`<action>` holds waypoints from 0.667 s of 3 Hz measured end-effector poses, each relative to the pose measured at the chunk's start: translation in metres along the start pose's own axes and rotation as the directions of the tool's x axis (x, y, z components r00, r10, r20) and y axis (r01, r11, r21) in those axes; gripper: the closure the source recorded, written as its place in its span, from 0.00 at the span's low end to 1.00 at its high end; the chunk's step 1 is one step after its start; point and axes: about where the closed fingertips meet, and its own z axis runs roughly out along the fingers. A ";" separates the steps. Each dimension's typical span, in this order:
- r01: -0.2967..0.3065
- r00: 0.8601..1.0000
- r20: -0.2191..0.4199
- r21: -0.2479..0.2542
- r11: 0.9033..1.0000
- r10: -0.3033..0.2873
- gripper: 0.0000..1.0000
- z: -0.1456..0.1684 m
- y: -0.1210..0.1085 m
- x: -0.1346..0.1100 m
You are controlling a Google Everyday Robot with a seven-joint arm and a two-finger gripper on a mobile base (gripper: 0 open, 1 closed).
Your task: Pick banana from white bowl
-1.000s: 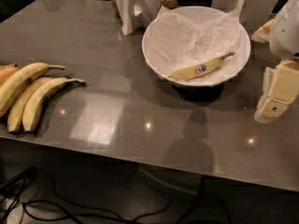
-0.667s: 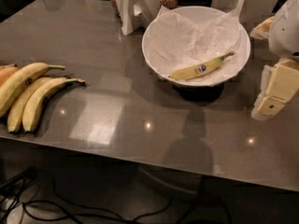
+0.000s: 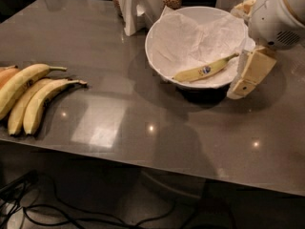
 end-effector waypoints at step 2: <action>0.120 0.987 0.098 0.052 0.991 -0.125 0.13 0.043 -0.075 -0.040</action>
Offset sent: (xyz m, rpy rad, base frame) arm 0.1419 0.0546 0.0154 0.0216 -0.1344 0.2049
